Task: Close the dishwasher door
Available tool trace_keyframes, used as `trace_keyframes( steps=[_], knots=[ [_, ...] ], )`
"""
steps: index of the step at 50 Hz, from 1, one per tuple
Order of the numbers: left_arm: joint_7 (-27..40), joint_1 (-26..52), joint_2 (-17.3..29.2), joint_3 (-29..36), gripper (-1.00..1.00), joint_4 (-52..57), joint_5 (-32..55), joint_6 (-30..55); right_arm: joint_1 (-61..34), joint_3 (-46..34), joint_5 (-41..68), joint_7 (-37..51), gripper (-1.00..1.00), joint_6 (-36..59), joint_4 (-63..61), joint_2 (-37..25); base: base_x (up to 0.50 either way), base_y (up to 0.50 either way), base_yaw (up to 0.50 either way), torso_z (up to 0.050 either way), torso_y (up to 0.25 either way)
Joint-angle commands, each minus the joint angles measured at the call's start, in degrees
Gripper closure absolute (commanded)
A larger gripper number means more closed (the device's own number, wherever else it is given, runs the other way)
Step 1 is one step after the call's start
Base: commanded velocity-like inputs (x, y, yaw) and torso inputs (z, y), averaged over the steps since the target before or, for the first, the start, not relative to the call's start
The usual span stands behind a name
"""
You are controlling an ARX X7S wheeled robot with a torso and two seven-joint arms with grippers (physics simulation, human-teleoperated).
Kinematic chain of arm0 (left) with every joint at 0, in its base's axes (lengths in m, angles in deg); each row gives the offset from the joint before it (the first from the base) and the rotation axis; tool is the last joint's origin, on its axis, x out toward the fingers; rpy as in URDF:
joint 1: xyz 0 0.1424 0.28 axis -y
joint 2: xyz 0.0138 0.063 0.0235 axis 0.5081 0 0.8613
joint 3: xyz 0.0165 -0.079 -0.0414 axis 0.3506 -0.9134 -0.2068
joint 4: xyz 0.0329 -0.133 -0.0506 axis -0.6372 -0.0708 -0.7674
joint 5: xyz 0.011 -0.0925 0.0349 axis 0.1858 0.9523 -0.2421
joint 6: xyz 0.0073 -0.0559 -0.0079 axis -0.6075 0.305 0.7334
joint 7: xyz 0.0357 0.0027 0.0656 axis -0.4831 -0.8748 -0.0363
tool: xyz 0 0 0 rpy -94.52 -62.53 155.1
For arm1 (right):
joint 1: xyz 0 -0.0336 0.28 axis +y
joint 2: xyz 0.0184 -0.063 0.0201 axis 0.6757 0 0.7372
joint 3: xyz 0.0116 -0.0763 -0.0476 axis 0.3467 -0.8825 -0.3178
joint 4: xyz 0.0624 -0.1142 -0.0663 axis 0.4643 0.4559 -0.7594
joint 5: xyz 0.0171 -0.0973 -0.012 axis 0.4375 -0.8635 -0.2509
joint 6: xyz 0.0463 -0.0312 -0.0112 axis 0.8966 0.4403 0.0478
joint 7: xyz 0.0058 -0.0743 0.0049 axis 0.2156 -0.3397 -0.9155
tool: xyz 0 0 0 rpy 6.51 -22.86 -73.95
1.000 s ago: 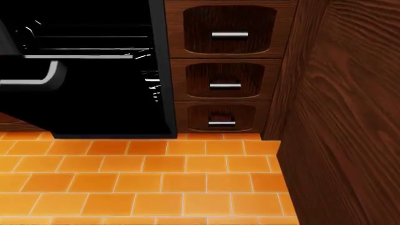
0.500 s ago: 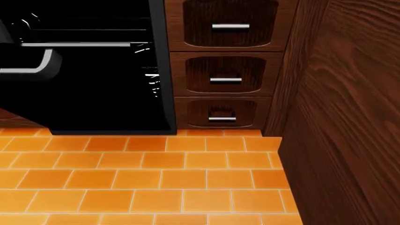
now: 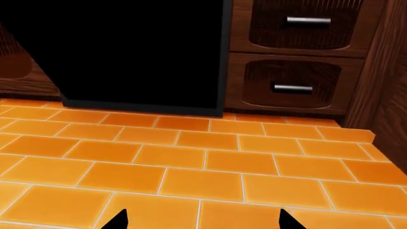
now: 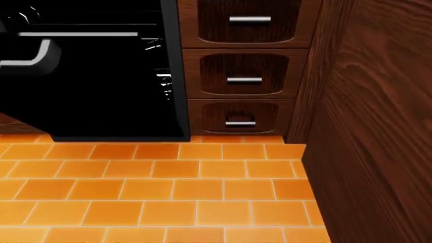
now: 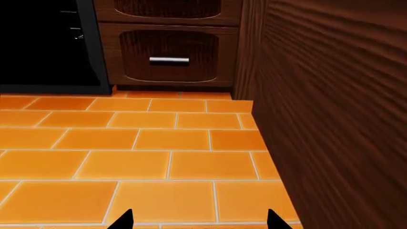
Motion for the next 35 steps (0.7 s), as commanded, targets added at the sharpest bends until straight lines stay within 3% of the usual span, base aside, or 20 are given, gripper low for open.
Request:
trace_keyframes(
  steps=[1, 26, 35],
  knots=[
    [0.2, 0.3, 0.1, 0.3, -1.0, 0.3, 0.1, 0.5, 0.1, -0.2, 0.1, 0.2, -1.0, 0.0, -0.2, -0.2, 0.0, 0.0, 0.0, -0.034, 0.0],
    [0.8, 0.1, 0.4, 0.8, -1.0, 0.0, 0.2, -0.3, 0.1, -0.6, 0.1, 0.6, -1.0, -0.5, 0.2, -0.4, 0.0, 0.0, 0.0, -0.034, 0.0],
    [0.9, 0.2, 0.6, 1.0, -1.0, -0.1, 0.5, -0.5, -0.3, -0.8, 0.1, 0.6, -1.0, -0.2, 0.4, -0.4, 0.0, 0.0, 0.0, 0.0, 0.0]
  ],
)
